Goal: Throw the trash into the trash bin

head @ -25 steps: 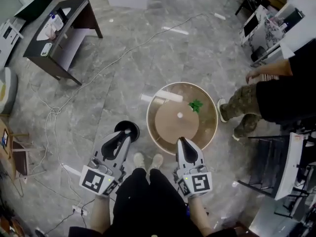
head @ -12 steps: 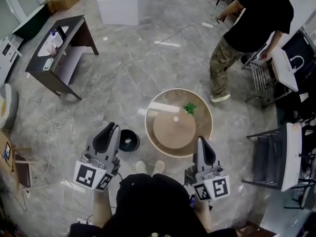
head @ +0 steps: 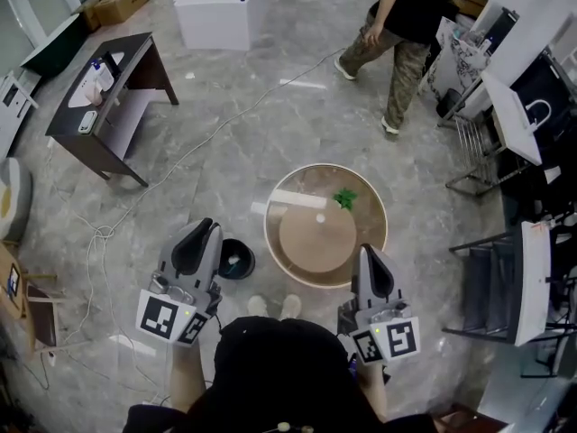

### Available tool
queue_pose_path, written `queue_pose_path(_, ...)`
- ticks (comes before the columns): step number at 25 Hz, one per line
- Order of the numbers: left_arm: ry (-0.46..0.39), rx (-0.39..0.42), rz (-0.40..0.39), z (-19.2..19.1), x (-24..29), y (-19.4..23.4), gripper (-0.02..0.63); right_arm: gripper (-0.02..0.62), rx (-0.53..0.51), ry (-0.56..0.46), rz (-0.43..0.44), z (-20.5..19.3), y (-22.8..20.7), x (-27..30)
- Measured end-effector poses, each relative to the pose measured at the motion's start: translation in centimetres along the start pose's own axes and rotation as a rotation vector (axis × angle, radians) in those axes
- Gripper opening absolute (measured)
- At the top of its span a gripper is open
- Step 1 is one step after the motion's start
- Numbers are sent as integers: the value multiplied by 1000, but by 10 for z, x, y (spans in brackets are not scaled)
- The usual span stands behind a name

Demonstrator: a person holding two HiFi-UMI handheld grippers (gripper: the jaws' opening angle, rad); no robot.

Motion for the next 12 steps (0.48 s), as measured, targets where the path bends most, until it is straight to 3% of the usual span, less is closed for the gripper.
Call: queue_pose_path(12,-7,-6,6,-2,-1,-5,46,3,-7,9,-13,0,-8,-3)
Point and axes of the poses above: the fingertips, and each gripper's own axes: x forward along the fingers, y to its left, z out of its top, the point moved 5 cm from there along -x, backward along the fingers, and after that the axes turned 1 degree about -y, right-handed, at the moved point
